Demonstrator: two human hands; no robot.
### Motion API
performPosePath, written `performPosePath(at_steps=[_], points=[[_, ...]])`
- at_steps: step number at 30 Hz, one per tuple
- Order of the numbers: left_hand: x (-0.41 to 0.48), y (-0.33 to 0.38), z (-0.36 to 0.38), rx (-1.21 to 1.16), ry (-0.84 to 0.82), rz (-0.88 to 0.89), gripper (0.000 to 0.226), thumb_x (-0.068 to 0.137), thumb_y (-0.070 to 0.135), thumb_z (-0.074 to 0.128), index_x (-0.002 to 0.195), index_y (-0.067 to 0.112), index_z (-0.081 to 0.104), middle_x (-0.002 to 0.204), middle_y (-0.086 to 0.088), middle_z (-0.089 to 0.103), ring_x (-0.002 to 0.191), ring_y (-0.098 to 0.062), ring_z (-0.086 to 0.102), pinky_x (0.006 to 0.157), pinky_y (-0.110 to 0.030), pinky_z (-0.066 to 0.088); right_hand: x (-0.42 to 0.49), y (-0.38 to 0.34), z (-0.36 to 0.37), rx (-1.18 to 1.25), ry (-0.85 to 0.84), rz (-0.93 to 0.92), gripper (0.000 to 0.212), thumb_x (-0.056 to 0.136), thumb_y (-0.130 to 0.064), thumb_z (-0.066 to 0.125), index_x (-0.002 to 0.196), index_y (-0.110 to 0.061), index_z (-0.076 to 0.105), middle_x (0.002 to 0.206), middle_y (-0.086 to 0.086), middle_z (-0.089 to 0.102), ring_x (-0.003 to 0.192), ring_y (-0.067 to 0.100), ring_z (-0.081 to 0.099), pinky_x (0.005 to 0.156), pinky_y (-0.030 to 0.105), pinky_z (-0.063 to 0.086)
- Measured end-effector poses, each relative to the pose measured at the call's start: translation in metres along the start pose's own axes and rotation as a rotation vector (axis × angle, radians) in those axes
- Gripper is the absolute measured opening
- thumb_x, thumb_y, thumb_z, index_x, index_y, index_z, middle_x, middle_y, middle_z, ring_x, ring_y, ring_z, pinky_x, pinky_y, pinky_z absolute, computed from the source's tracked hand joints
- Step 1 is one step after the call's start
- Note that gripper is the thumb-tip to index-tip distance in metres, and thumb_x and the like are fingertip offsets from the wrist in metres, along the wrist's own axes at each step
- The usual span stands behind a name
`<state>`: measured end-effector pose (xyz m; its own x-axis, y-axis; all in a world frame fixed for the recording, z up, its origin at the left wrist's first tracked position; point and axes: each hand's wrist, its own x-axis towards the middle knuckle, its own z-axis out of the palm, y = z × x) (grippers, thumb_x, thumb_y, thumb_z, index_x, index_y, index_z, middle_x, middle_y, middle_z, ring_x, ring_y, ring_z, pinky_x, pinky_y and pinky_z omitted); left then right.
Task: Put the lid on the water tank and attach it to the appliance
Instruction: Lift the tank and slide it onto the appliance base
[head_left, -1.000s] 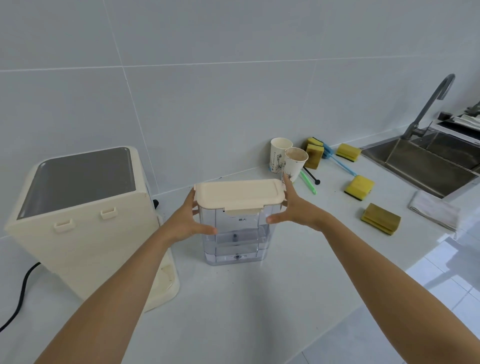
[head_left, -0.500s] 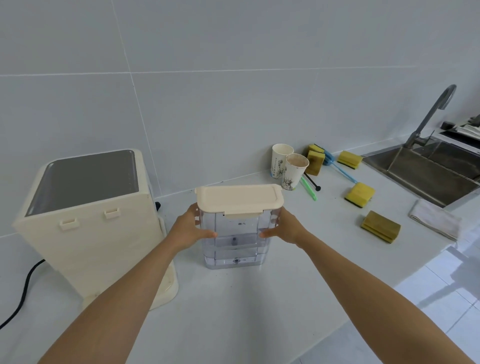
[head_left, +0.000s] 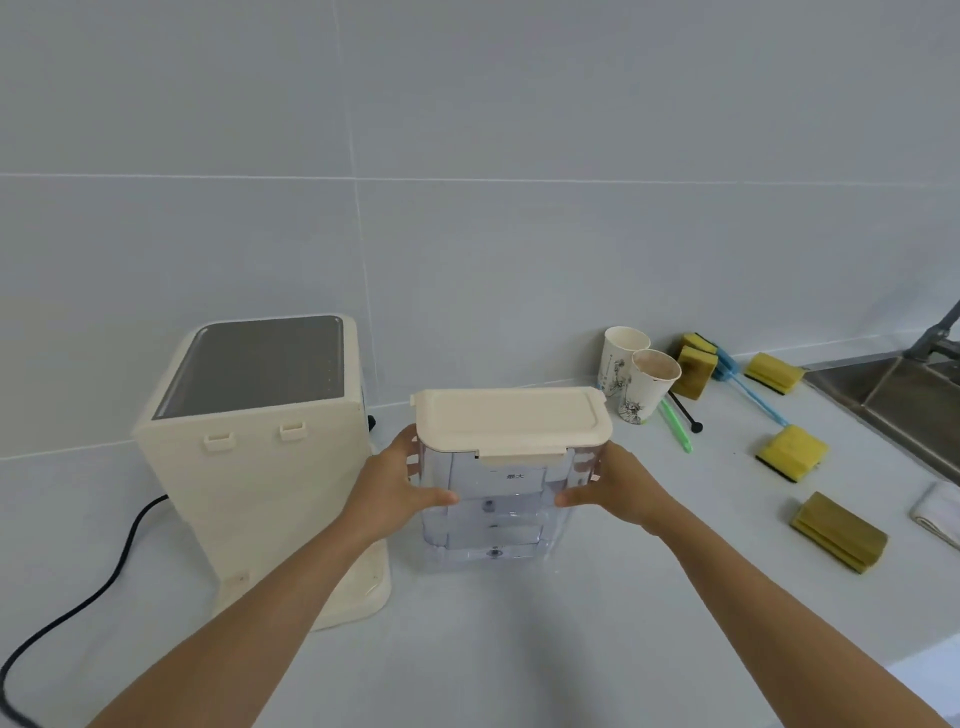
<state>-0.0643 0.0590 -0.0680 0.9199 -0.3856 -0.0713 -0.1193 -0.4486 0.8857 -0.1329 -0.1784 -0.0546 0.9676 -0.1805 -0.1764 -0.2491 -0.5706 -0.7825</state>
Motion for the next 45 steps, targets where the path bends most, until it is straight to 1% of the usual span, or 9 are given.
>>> performPosePath(at_steps=[9,13,17,22,26,29,36,42,45], points=[[-0.046,-0.001,-0.043,-0.055,0.123,-0.07,0.083,0.061,0.012,0.082,0.133,0.021,0.041,0.133,-0.005,0.051,0.115,-0.025,0.055,0.091,-0.029,0.044,-0.005,-0.048,0.017,0.014,-0.104,-0.095,0.051,0.062,-0.005,0.079,0.078,-0.034,0.041,0.082,-0.02,0.049,0.08,0.006,0.051,0.063,0.017,0.039],[-0.066,-0.005,-0.064,-0.054,0.174,-0.104,0.079,0.06,0.011,0.082,0.128,0.021,0.045,0.123,-0.004,0.056,0.11,-0.022,0.057,0.097,-0.032,0.045,-0.008,-0.07,0.034,0.015,-0.164,-0.138,0.051,0.062,-0.005,0.079,0.073,-0.036,0.04,0.08,-0.022,0.048,0.076,0.0,0.051,0.059,0.01,0.038],[-0.083,-0.008,-0.087,-0.06,0.207,-0.126,0.068,0.06,0.005,0.081,0.115,0.027,0.048,0.111,0.0,0.058,0.111,-0.024,0.058,0.1,-0.038,0.046,-0.007,-0.089,0.056,0.005,-0.183,-0.155,0.048,0.06,-0.008,0.081,0.085,-0.028,0.046,0.081,-0.019,0.049,0.094,0.022,0.055,0.075,0.027,0.045],[-0.094,-0.016,-0.113,-0.046,0.231,-0.18,0.063,0.063,0.001,0.078,0.11,0.025,0.044,0.092,0.013,0.05,0.103,-0.02,0.052,0.094,-0.033,0.043,-0.003,-0.106,0.084,0.023,-0.219,-0.165,0.045,0.06,-0.009,0.081,0.082,-0.022,0.044,0.074,-0.013,0.047,0.079,0.017,0.047,0.058,0.017,0.037],[-0.097,-0.029,-0.131,-0.034,0.238,-0.265,0.056,0.063,0.002,0.079,0.106,0.018,0.048,0.099,-0.001,0.053,0.1,-0.021,0.053,0.09,-0.033,0.044,0.001,-0.119,0.104,0.006,-0.234,-0.191,0.044,0.061,-0.011,0.081,0.07,-0.025,0.04,0.069,-0.011,0.042,0.067,0.011,0.043,0.054,0.017,0.031],[-0.097,-0.034,-0.142,-0.034,0.241,-0.31,0.043,0.062,-0.002,0.078,0.094,0.006,0.051,0.086,-0.008,0.05,0.082,-0.019,0.052,0.071,-0.025,0.043,0.001,-0.128,0.115,0.045,-0.258,-0.21,0.048,0.062,-0.008,0.08,0.066,-0.03,0.037,0.068,-0.015,0.04,0.063,0.001,0.04,0.053,0.015,0.03],[-0.09,-0.043,-0.156,-0.106,0.264,-0.349,0.038,0.06,-0.011,0.075,0.077,0.015,0.053,0.08,-0.003,0.046,0.085,-0.022,0.049,0.064,-0.025,0.04,0.008,-0.132,0.136,0.104,-0.262,-0.16,0.043,0.061,-0.005,0.079,0.083,-0.016,0.044,0.068,-0.014,0.04,0.062,0.001,0.039,0.052,0.016,0.03],[-0.083,-0.044,-0.158,-0.139,0.25,-0.337,0.049,0.061,-0.019,0.07,0.097,0.009,0.053,0.073,0.006,0.049,0.092,-0.021,0.047,0.073,-0.026,0.038,0.013,-0.126,0.15,0.159,-0.234,-0.117,0.047,0.059,-0.004,0.079,0.068,-0.024,0.038,0.066,-0.015,0.036,0.064,0.009,0.038,0.052,0.017,0.028],[-0.08,-0.045,-0.16,-0.142,0.237,-0.335,0.052,0.061,-0.019,0.07,0.101,0.01,0.054,0.076,0.007,0.052,0.093,-0.021,0.047,0.076,-0.027,0.038,0.015,-0.123,0.154,0.167,-0.226,-0.096,0.042,0.059,-0.005,0.08,0.081,-0.018,0.047,0.069,-0.015,0.04,0.064,0.006,0.04,0.053,0.016,0.029]])
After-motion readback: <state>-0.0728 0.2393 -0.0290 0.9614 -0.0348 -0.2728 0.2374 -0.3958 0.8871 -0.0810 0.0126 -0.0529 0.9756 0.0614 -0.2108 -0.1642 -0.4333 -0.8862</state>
